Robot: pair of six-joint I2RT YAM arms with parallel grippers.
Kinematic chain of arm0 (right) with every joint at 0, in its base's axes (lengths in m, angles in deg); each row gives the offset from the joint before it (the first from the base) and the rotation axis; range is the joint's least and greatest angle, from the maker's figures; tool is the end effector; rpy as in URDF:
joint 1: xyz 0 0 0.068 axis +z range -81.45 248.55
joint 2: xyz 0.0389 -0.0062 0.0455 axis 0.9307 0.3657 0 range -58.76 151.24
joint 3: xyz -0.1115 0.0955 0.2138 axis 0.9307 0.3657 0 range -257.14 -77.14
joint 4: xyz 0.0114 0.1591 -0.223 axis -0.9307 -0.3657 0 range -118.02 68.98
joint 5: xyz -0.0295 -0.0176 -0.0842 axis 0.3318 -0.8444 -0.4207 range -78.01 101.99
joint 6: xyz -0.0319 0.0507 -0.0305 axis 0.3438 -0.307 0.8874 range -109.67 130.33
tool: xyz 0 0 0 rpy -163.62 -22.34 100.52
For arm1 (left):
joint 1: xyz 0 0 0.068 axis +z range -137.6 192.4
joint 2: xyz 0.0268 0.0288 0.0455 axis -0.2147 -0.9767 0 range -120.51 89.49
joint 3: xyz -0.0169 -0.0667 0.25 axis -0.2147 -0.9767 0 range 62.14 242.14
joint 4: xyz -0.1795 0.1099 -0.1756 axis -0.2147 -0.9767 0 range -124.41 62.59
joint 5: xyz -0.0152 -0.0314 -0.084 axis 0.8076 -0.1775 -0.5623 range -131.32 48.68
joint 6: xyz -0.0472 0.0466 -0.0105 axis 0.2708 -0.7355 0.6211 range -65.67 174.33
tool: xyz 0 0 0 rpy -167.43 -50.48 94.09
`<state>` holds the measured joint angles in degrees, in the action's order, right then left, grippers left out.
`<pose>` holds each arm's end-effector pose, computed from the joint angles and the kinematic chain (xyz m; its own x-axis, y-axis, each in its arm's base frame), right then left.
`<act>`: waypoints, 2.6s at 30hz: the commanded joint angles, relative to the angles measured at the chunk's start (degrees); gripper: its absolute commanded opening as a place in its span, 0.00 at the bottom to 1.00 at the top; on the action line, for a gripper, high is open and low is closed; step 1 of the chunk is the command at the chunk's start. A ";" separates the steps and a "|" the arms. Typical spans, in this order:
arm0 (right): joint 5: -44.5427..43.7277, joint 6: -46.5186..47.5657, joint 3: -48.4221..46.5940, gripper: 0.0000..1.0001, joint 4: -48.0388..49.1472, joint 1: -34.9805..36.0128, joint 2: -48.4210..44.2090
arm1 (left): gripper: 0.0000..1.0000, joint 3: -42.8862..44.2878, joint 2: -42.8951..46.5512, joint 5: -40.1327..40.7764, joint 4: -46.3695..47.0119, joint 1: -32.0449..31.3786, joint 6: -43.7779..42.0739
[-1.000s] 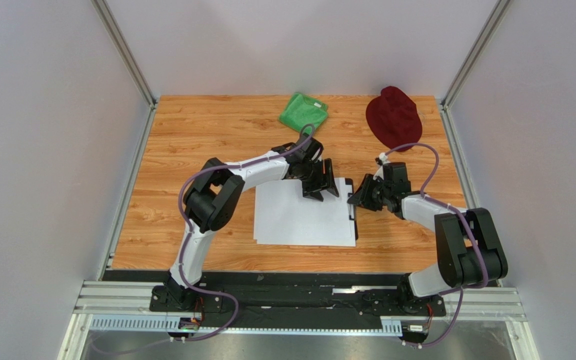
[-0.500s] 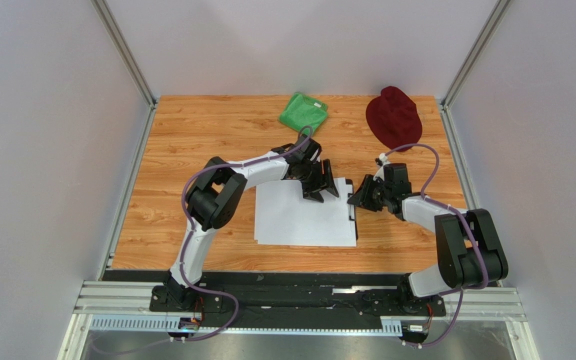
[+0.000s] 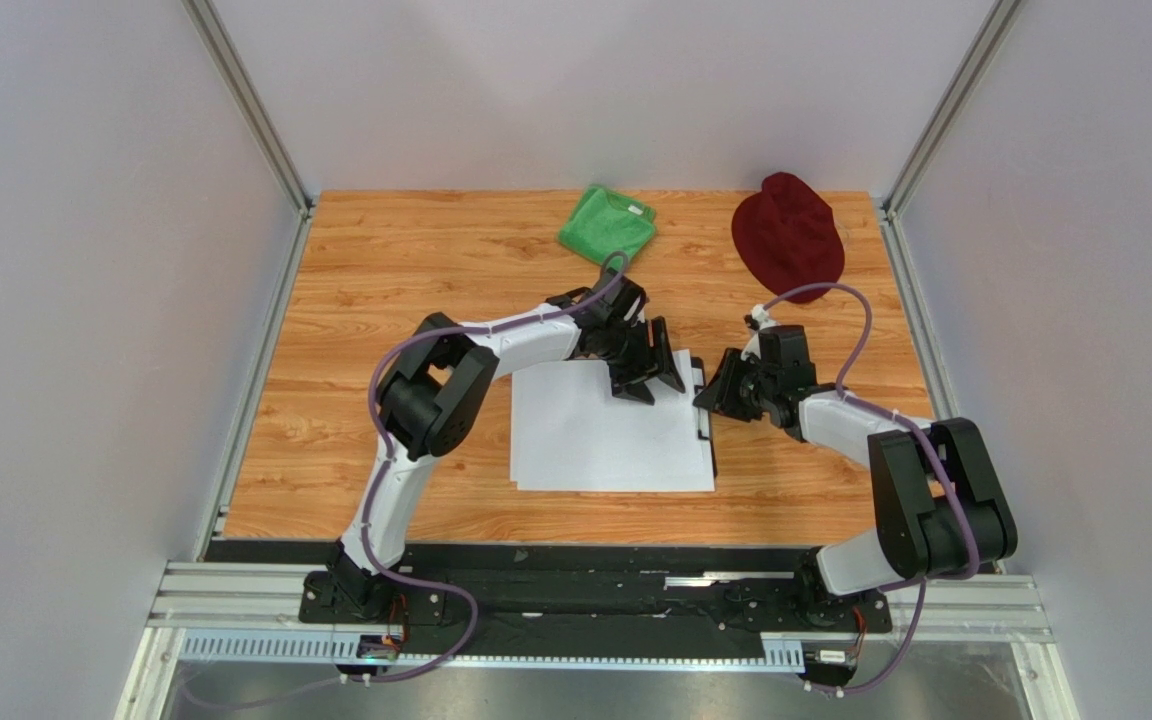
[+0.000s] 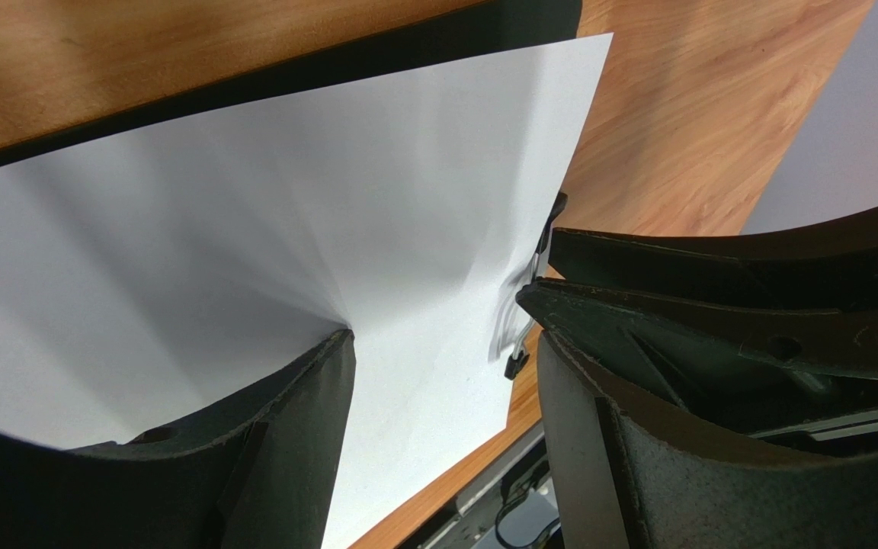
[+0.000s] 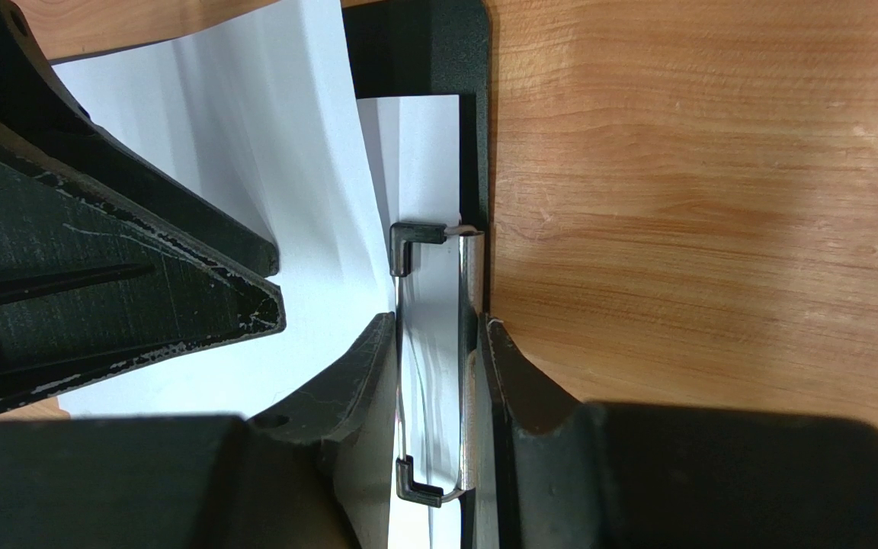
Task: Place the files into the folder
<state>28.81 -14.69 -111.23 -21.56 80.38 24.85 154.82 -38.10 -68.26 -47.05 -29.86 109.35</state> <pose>0.2768 0.0738 0.1081 -0.8399 0.2377 -0.4879 -0.0253 0.8809 0.4726 0.3460 -0.3471 0.1137 -0.9962 -0.0817 -0.0301 -0.0388 0.7257 -0.6869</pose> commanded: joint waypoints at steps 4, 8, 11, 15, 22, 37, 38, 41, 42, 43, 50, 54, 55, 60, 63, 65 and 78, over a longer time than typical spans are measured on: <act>1.11 -1.79 -0.10 0.00 2.03 0.47 -1.09 | 0.63 -1.72 4.45 -2.77 5.75 -0.81 0.17; 1.38 -2.05 -0.28 0.00 2.12 0.38 -1.00 | 0.63 -0.84 4.20 -4.52 7.07 -0.81 1.57; 1.64 -2.14 -0.37 0.00 2.21 0.38 -0.91 | 0.63 -0.23 2.27 -5.32 7.16 -0.81 2.98; 1.81 -1.62 0.16 0.00 2.29 0.38 -1.87 | 0.64 -0.75 0.59 -4.79 8.30 -0.81 4.56; 3.48 -1.00 1.04 0.00 4.40 0.38 -1.88 | 0.64 2.50 -3.62 -3.03 6.11 -0.63 4.12; -0.81 -0.65 -0.63 0.00 1.07 1.87 -0.99 | 0.64 3.91 -5.23 -3.56 6.89 -0.72 4.74; -1.52 -0.56 -0.98 0.00 0.71 2.05 -1.00 | 0.64 3.30 -4.52 -3.47 7.59 -0.72 4.83; -4.94 -0.73 -2.04 0.00 -2.10 3.54 -1.17 | 0.64 2.67 -3.10 -3.21 7.69 -0.72 4.65; -6.08 -0.91 -2.12 0.00 -2.10 3.98 -1.17 | 0.64 3.55 -3.19 -3.47 7.42 -0.72 4.74; -6.88 -1.26 -2.21 0.00 -2.28 4.77 -1.00 | 0.64 3.99 -3.54 -3.73 7.16 -0.72 5.00; -13.91 -1.70 -4.14 0.00 -6.05 8.47 1.64 | 0.71 5.23 -2.84 -5.05 7.33 -0.72 5.97; -16.73 -3.46 -4.06 0.00 -6.76 8.56 2.26 | 0.79 4.70 0.40 -6.02 7.86 -0.37 6.06; -16.64 -3.81 -3.97 0.00 -6.59 8.64 1.99 | 0.82 4.52 1.11 -6.46 7.95 -0.19 5.89; -15.94 -4.87 -3.71 0.00 -5.18 8.56 2.34 | 0.95 3.73 6.55 -8.30 8.13 1.56 4.75; -14.98 -5.04 -3.97 0.00 -4.65 8.47 3.74 | 0.95 4.43 10.06 -8.66 5.06 2.09 2.29; -14.19 -5.13 -3.97 0.00 -3.69 8.47 4.10 | 0.96 4.17 11.39 -8.74 3.56 2.09 1.67; -3.65 -2.67 -4.41 0.00 -2.89 4.43 3.13 | 0.97 -14.97 38.27 -0.75 -20.94 15.87 -23.09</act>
<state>18.75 -18.42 -115.42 -24.20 86.46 27.30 146.65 -9.32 -73.28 -55.77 -22.61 98.84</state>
